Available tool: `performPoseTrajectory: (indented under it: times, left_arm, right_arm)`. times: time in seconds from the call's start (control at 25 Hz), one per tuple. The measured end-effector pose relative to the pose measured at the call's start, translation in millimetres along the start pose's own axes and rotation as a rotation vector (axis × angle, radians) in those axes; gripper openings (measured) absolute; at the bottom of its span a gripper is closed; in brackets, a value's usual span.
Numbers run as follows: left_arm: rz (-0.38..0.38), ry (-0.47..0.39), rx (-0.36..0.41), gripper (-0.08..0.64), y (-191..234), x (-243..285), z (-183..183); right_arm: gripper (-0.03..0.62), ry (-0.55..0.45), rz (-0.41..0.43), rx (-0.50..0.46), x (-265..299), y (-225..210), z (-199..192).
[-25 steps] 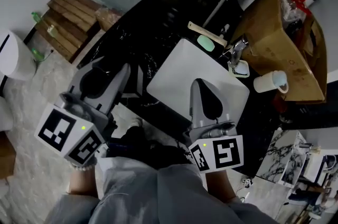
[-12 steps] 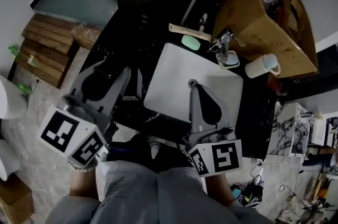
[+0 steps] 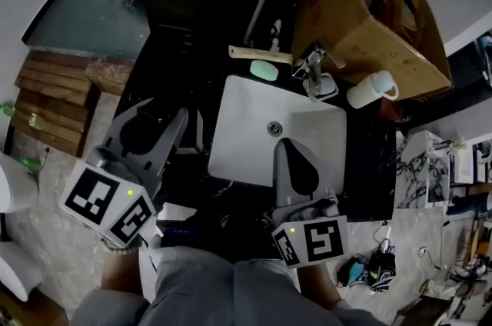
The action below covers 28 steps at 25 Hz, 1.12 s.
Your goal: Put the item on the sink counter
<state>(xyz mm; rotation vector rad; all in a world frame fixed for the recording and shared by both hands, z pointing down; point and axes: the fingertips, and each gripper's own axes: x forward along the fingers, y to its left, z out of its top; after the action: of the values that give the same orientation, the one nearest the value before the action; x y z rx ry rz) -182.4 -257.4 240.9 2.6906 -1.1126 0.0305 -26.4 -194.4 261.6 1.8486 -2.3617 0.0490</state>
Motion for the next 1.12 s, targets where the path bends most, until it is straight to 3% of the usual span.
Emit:
performPoseTrajectory:
  times: [0.52, 1.12]
  left_arm:
    - [-0.025, 0.034, 0.083, 0.098, 0, 58, -8]
    - [0.040, 0.097, 0.110, 0.098, 42, 154, -38]
  right_arm:
    - [-0.003, 0.016, -0.036, 0.012, 2, -38, -12]
    - [-0.003, 0.060, -0.018, 0.051, 12, -82, -35]
